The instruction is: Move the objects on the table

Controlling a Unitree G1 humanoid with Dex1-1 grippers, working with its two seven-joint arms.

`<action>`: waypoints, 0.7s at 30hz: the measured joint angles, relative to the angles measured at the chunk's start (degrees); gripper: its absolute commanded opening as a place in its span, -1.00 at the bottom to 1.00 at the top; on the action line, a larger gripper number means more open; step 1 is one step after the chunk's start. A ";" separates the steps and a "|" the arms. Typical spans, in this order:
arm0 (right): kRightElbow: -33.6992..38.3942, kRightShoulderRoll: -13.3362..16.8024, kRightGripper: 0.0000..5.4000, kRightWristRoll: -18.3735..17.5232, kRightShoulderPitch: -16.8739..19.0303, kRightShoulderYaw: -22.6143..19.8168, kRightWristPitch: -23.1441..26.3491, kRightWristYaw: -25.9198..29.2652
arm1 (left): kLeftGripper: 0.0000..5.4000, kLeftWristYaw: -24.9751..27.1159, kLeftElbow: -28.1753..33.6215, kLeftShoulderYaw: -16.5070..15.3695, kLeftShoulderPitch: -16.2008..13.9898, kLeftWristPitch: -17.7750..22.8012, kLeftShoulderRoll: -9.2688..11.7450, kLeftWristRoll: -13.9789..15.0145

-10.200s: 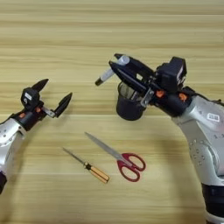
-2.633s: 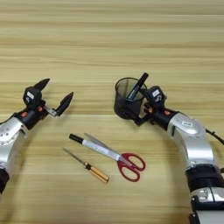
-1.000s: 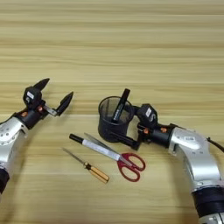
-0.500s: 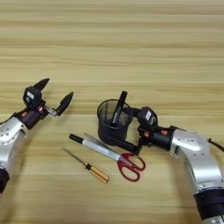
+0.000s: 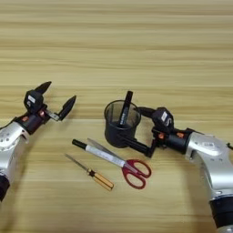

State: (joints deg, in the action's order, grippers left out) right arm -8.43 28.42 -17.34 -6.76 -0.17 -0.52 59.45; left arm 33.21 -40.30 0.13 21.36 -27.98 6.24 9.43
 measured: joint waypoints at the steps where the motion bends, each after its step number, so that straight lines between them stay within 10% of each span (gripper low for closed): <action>1: -0.02 0.19 0.99 -0.04 0.01 -0.22 -0.12 0.18 | 1.00 0.01 0.00 -0.01 0.00 0.00 0.00 0.00; 21: 7.07 6.06 0.99 -14.07 4.64 -10.06 0.12 9.85 | 1.00 0.77 -0.01 -0.64 -0.01 -0.08 0.49 0.01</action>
State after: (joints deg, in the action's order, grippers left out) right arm -1.36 34.48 -31.41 -2.13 -10.22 -0.40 69.30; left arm 33.97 -40.31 -0.51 21.36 -28.06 6.73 9.43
